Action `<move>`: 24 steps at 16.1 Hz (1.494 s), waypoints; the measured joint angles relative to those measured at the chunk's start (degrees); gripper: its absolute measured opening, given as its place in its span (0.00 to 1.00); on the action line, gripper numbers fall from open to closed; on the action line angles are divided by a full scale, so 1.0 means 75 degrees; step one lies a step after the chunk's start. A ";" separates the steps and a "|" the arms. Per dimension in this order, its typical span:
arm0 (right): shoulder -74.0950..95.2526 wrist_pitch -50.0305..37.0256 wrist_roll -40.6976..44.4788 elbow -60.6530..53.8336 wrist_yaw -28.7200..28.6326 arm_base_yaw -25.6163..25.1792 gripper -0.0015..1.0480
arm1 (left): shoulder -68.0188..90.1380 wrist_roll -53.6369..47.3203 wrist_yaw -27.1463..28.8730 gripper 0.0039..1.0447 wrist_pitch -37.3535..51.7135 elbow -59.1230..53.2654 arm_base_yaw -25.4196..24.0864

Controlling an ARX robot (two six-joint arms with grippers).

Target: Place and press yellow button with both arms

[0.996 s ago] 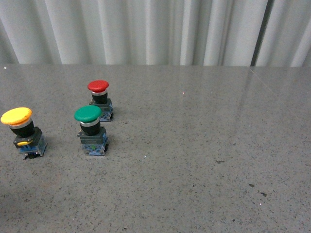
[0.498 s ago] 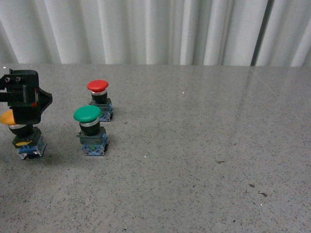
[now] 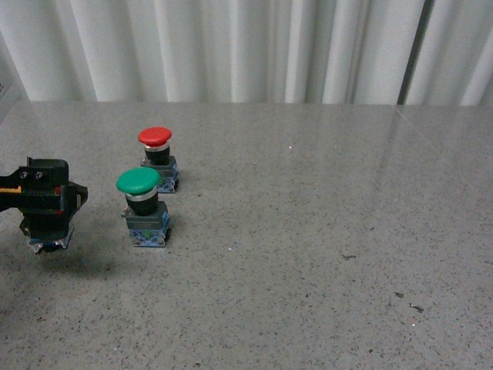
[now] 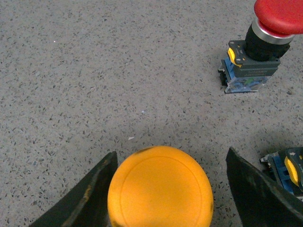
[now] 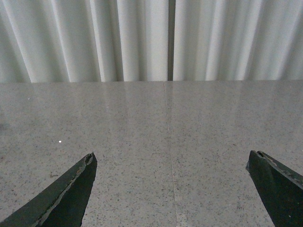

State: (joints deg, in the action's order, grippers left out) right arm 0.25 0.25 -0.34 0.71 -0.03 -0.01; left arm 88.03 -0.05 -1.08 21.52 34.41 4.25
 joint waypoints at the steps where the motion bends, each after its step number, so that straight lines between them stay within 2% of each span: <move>1: 0.0000 0.0000 0.0000 0.0000 0.0000 0.0000 0.94 | 0.0000 -0.0026 0.0009 0.55 0.0000 -0.0029 0.0009; 3: 0.0000 0.0000 0.0000 0.0000 0.0000 0.0000 0.94 | -0.0128 -0.0058 0.0085 0.33 -0.0093 -0.0082 0.0006; 4: 0.0000 0.0000 0.0000 0.0000 0.0000 0.0000 0.94 | -0.0300 -0.0082 0.0152 0.31 -0.0198 -0.0096 0.0009; 6: 0.0000 0.0000 0.0000 0.0000 0.0000 0.0000 0.94 | -0.1046 -0.0122 0.0256 0.30 -0.0577 -0.0073 0.0236; 9: 0.0000 0.0000 0.0000 0.0000 0.0000 0.0000 0.94 | -0.1728 0.0017 0.0187 0.30 -0.1297 0.1055 0.1230; 13: 0.0000 0.0000 0.0000 0.0000 0.0000 0.0000 0.94 | 0.0149 0.0638 0.0391 0.29 -0.1428 0.3351 0.3042; 15: 0.0000 -0.0003 0.0000 0.0000 0.0000 0.0000 0.94 | 0.1241 0.0796 0.0533 0.29 -0.1378 0.3762 0.3637; 19: 0.0000 0.0000 0.0000 0.0000 0.0000 0.0000 0.94 | 0.2480 0.1011 0.0781 0.29 -0.1052 0.3826 0.4115; 24: 0.0000 0.0000 0.0000 0.0000 0.0000 0.0000 0.94 | 0.2932 0.1163 0.0997 0.29 -0.0860 0.3952 0.4322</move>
State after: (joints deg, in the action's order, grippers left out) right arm 0.25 0.25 -0.34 0.71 -0.03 -0.01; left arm 110.02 8.67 6.39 15.07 64.05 36.67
